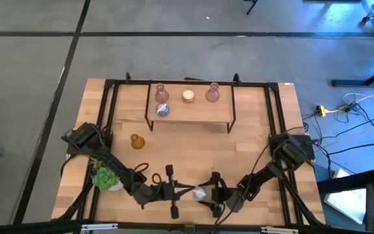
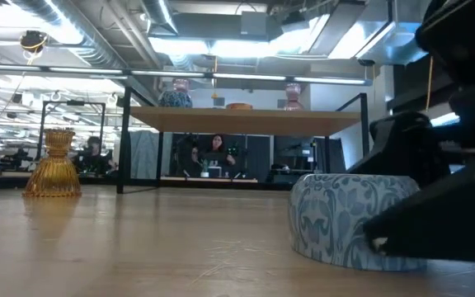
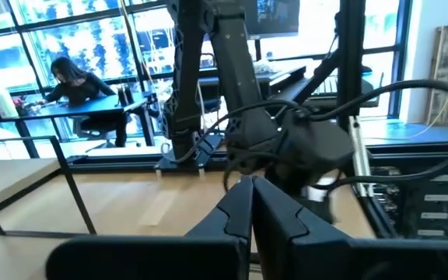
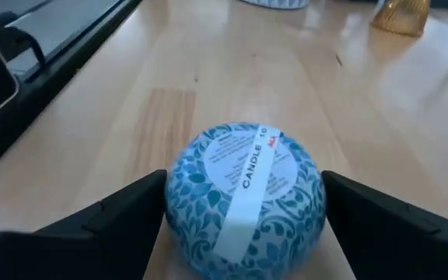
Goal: Pick & Place candle stick holders
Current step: Put the white candle on the shelf
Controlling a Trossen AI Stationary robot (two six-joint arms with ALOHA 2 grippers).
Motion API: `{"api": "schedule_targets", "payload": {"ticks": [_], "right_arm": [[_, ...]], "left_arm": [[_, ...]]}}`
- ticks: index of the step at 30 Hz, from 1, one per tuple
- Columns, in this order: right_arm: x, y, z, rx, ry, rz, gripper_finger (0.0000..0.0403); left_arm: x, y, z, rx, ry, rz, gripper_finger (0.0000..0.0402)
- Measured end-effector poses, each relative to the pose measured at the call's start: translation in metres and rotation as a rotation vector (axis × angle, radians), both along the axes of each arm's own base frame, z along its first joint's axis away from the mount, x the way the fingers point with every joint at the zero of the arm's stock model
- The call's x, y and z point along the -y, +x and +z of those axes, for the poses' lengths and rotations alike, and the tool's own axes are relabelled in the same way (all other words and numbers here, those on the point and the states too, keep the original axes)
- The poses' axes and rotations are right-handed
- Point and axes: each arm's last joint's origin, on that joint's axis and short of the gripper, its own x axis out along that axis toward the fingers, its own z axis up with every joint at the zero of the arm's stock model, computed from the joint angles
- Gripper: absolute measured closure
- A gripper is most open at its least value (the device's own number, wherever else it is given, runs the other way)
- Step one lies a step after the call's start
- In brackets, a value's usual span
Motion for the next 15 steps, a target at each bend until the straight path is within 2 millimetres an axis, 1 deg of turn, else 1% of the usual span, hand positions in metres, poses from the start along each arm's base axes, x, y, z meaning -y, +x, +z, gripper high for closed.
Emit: {"api": "schedule_targets", "payload": {"ticks": [7, 11, 15], "right_arm": [[0.011, 0.013, -0.005, 0.052, 0.099, -0.052, 0.0064], [0.015, 0.018, -0.018, 0.055, 0.116, -0.019, 0.0064], [0.014, 0.024, -0.025, 0.067, 0.133, -0.025, 0.0064]], "left_arm": [[0.012, -0.011, 0.000, -0.002, -0.002, 0.011, 0.0400], [0.012, -0.011, 0.000, 0.000, -0.009, 0.008, 0.0400], [0.012, -0.011, 0.000, 0.001, -0.017, 0.008, 0.0400]]}}
